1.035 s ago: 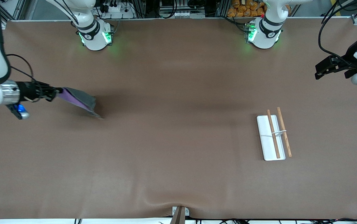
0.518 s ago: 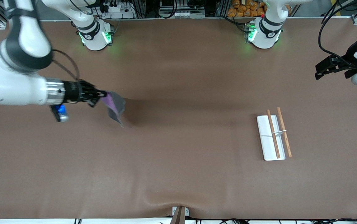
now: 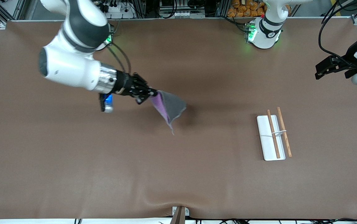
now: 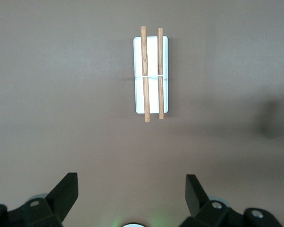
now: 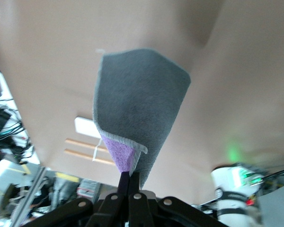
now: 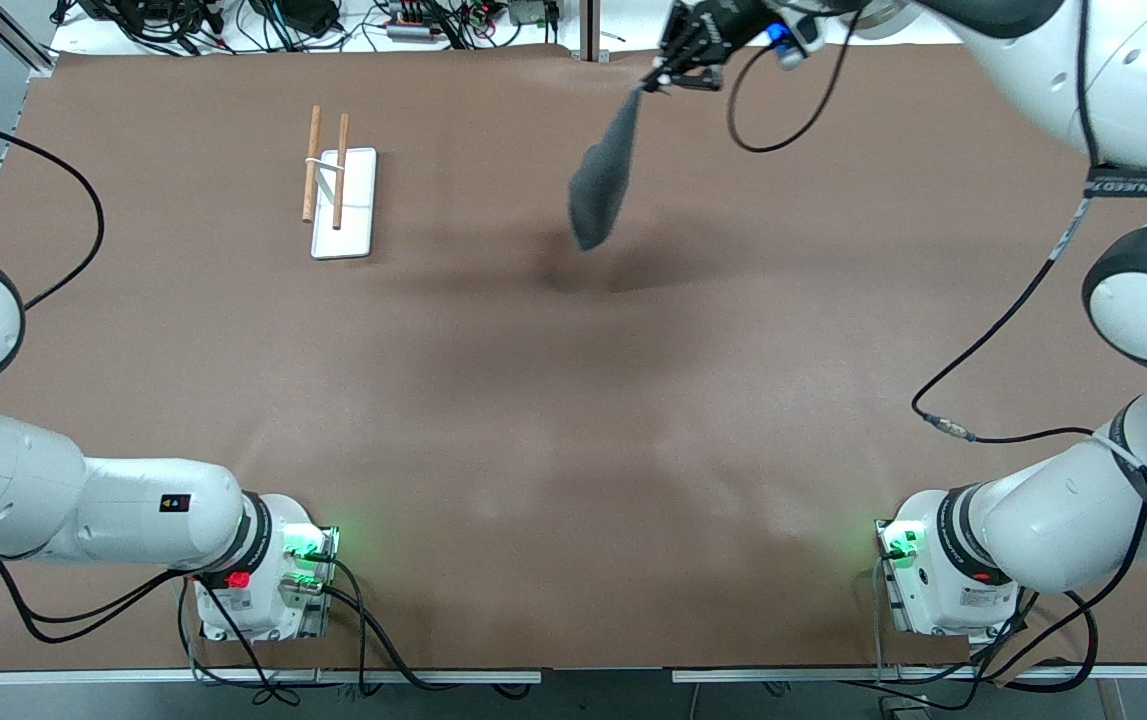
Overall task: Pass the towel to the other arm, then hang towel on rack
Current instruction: 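Lift the grey towel with the right gripper toward the table middle, then hold the towel up while the left gripper reaches and grasps it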
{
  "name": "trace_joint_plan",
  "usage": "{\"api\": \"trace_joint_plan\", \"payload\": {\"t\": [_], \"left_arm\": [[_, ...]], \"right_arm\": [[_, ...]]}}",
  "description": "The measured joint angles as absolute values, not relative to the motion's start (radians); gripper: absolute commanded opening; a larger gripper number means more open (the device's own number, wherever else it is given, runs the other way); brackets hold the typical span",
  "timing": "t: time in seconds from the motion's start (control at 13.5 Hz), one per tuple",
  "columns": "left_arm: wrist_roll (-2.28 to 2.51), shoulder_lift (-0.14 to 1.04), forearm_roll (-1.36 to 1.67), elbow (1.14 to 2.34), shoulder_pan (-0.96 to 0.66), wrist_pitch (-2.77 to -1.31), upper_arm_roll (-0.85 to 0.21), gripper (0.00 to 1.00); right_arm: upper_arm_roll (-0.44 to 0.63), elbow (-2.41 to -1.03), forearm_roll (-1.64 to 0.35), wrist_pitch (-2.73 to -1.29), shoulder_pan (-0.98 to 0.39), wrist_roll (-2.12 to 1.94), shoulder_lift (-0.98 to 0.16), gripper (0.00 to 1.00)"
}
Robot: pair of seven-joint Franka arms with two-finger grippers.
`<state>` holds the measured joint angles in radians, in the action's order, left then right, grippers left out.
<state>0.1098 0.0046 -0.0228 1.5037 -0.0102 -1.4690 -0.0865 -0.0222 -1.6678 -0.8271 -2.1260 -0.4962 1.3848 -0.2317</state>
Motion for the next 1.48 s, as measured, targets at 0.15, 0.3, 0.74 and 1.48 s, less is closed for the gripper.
{"api": "trace_joint_plan", "payload": {"t": [0.15,0.3,0.74,1.48], "left_arm": [[0.110,0.005,-0.023,1.504,-0.007,-1.469,-0.086,1.00],[0.111,0.005,-0.006,1.504,-0.005,-1.469,-0.086,1.00],[0.234,0.066,0.240,1.515,-0.001,-1.600,-0.088,1.00],[0.572,0.403,0.490,1.520,-0.140,-1.922,-0.104,1.00]], "right_arm": [[-0.022,-1.644,-0.857,-2.200,-0.542,1.449,-0.252,0.00],[-0.022,-1.630,-0.915,-2.258,-0.575,1.477,-0.270,0.00],[-0.010,-1.623,-0.943,-2.290,-0.595,1.522,-0.279,0.00],[-0.003,-1.617,-0.946,-2.289,-0.595,1.536,-0.281,0.00]]}}
